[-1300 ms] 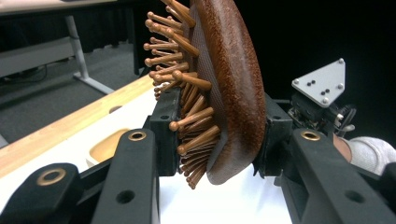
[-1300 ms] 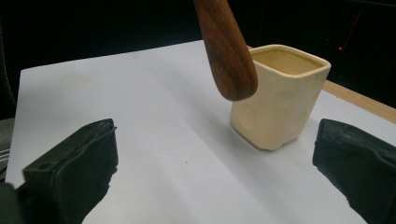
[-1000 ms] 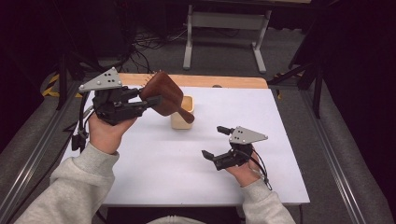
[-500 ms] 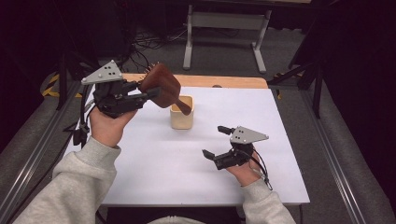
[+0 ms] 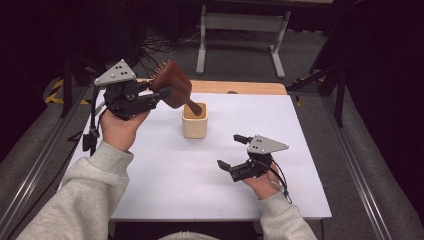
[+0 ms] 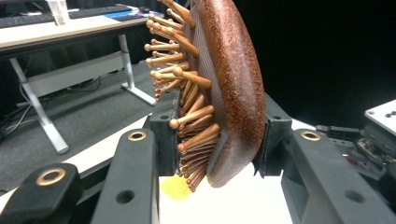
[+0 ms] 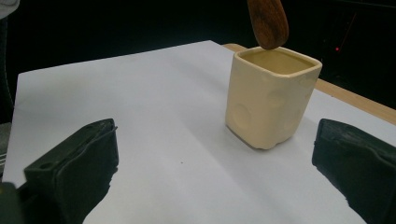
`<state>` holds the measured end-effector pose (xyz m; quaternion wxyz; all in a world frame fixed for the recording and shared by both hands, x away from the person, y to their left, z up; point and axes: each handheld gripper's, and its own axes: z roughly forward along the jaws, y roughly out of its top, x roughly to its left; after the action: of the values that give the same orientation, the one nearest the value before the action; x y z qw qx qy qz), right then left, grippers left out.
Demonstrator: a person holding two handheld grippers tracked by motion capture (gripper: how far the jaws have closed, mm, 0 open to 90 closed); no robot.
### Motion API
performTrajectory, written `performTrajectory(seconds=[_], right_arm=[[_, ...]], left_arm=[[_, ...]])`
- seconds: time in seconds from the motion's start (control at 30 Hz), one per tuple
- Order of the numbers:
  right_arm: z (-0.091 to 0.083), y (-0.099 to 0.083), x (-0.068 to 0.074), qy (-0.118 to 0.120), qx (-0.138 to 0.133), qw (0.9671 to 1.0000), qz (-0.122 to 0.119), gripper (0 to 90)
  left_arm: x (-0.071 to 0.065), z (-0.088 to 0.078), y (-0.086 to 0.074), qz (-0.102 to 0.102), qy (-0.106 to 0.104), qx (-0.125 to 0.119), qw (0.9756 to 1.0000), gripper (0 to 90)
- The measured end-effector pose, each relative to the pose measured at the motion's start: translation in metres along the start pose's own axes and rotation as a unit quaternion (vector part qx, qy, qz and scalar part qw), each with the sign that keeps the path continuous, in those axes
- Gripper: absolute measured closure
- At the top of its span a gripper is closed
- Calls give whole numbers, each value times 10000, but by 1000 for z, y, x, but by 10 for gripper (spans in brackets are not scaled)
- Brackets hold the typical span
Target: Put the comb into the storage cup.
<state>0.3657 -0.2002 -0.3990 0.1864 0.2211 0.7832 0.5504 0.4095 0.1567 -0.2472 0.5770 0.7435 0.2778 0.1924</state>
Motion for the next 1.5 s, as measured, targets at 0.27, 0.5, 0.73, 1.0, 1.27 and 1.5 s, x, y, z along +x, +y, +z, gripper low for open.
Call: performTrajectory(seconds=[0.27,0.5,0.73,1.0,1.27,1.5], right_arm=[[-1,0,-1,6,-29,10000,11,11],[-2,0,-2,-6,-46,10000,26,11],[-4,0,-4,-23,-61,10000,32,11],[-3,0,-5,-19,-31,10000,62,11],[-3,-1,-5,-10,-26,10000,68,11],[-3,-1,-5,-9,-25,10000,61,11]], left_arm=[[5,5,-1,-49,121,15,9999,608],[11,12,-2,-104,210,48,9997,608],[15,20,-3,-196,268,45,9994,608],[18,31,-5,-238,357,115,9990,608],[20,37,-8,-286,383,179,9987,607],[24,43,-13,-371,333,274,9984,607]])
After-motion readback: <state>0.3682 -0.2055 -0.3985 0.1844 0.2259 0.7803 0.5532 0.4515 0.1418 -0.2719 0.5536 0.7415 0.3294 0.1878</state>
